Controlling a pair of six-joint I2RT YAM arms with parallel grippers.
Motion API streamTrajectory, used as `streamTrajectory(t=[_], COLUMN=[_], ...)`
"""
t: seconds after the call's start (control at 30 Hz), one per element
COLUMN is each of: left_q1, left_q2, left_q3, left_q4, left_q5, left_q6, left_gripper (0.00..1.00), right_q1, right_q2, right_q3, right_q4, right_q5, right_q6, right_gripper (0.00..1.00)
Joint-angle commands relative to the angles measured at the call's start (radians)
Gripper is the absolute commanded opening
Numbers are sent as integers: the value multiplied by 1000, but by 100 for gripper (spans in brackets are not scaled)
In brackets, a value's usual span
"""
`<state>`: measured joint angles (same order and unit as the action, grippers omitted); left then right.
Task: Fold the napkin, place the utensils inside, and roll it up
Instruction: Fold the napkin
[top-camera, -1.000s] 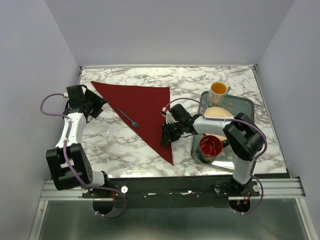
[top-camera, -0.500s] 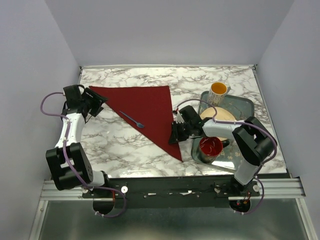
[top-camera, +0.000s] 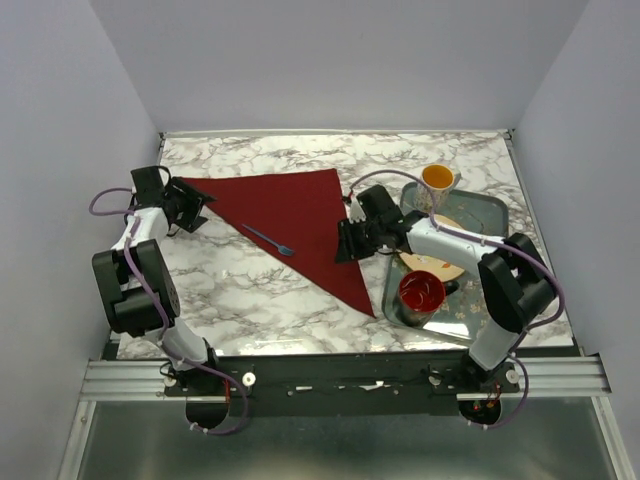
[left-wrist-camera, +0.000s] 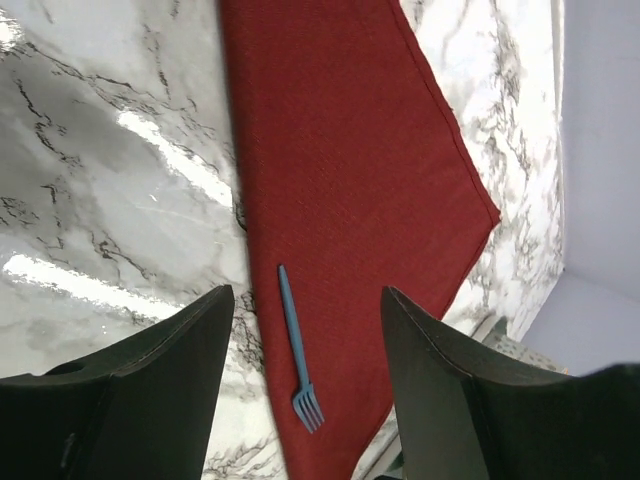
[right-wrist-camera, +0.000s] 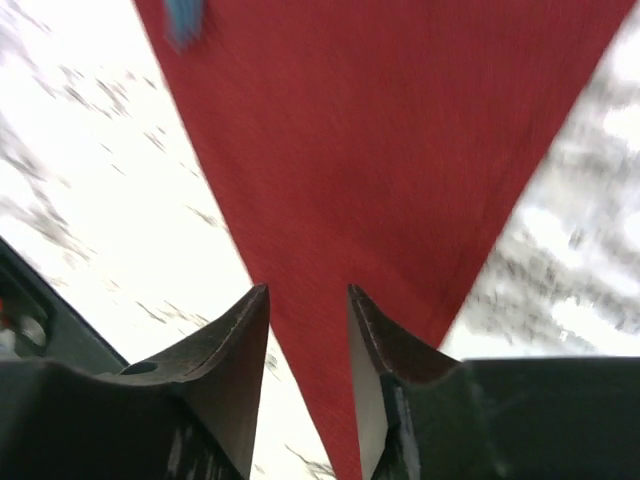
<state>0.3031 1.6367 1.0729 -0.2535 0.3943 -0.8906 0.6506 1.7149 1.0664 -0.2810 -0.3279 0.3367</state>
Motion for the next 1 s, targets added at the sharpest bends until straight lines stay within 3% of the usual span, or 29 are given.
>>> streamTrajectory(t=[0.0,0.03,0.07,0.23,0.43,0.67,0.83,0.97], left_q1=[16,25,30,60,65,56,57,56], left_q2=[41,87,115,291,376,446,474,548], left_q3=[74,122,146,312,413,542,581,712], left_q4=[40,14,4,-35,-49,-102,-80,-157], left_q5=[-58,-70,-61,-20,-70,-182,-221,-225], left_q6=[-24,-16,1,30,74,208,269,292], left_gripper=[75,91,99,98,85,56,45,41], right_q1=[0,1,1,-3,-6,-6,-8,-6], right_q2=[41,48,61,94,97,92,69,57], right_q3=[129,132,133,124,118,113,104,95], right_q4=[-60,-58,-57,-55,-49,-34,-29,-29], right_q5=[-6,-7,-3,-8,-36,-72,-71,-68], right_q6=[-27,-24,-21,-34,-33,-31,-34,-36], right_gripper=[47,47,47,47,47,47,47,47])
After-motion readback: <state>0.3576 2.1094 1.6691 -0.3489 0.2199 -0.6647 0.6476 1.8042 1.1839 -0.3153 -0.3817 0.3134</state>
